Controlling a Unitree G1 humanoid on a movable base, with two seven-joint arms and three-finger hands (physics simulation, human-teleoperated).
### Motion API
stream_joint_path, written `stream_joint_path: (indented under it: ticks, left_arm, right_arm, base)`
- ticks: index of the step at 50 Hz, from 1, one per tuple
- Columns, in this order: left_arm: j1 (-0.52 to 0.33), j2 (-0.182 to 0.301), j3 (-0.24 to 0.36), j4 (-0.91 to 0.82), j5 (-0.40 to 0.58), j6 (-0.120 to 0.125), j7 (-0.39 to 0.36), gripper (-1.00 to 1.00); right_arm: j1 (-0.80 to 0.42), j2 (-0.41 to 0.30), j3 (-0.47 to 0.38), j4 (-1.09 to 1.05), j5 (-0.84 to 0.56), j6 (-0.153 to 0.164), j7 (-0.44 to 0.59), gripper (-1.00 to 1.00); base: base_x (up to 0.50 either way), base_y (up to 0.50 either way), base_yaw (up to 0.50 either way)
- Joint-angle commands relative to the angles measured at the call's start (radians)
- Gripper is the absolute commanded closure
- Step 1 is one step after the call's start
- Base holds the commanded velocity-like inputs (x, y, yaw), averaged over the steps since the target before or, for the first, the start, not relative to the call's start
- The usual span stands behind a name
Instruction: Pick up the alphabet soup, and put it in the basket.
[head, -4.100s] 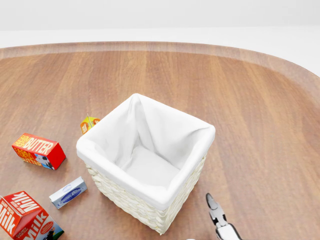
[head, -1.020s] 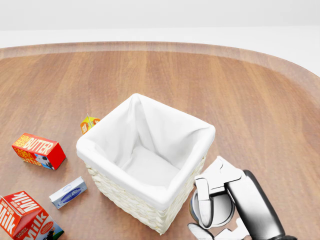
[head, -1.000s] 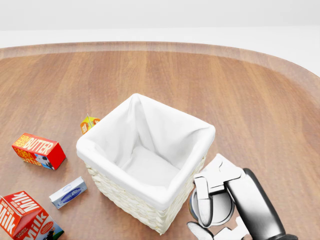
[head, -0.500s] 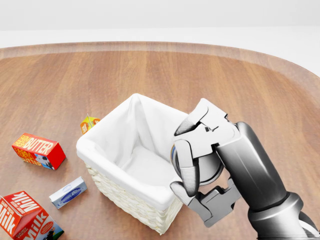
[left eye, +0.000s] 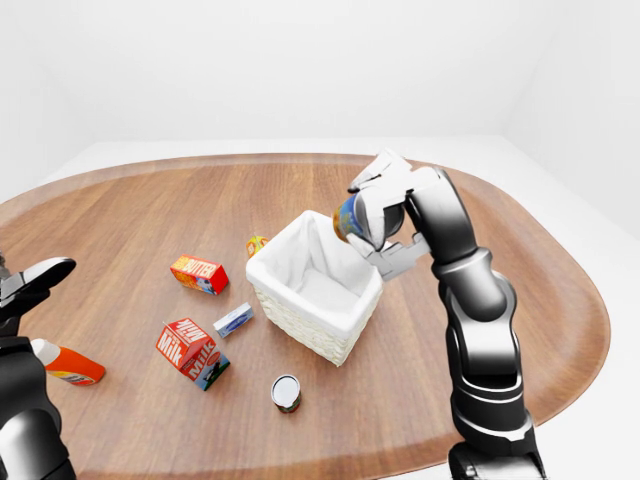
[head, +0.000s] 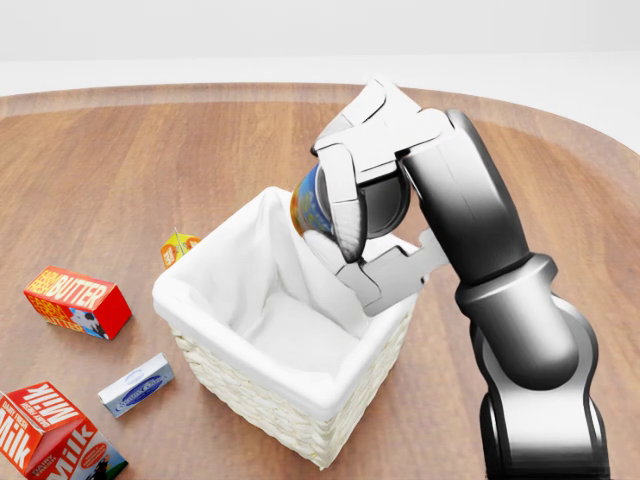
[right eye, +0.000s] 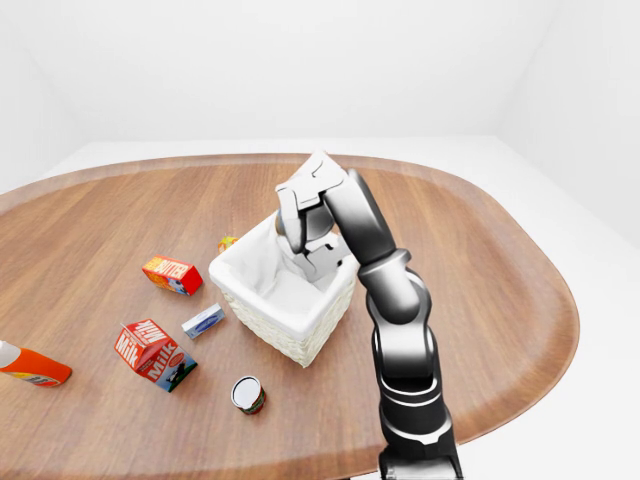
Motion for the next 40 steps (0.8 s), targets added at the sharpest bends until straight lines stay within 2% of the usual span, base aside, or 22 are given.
stream_joint_path:
  ticks: [1,21,33,40]
  left_arm:
    - [0.0,-0.002,-0.006,0.018,-0.003,0.0,-0.01,-1.0]
    - [0.005,0.006,0.011,-0.001,-0.045,0.0,0.008,-1.0]
    - [-0.005,0.01,0.0,0.032,-0.048,0.0,0.005,-1.0]
    - [-0.008,0.016,-0.001,0.036,-0.059,0.0,0.012,-1.0]
  right_arm:
    - [-0.151,0.001,-0.004,0.149,0.071,0.0,-0.073,1.0]
    - [-0.329,0.0,-0.019,0.55,0.059,0.0,-0.142,1.0]
    - [-0.396,0.003,-0.022,0.771,0.06,0.0,-0.179,1.0]
    - [-0.478,0.015,-0.021,0.941,0.06,0.0,-0.205,1.0]
  base:
    - [0.0,0.0,0.0]
    - [0.0,0.0,0.0]
    - [0.0,0.0,0.0]
    - [0.0,0.0,0.0]
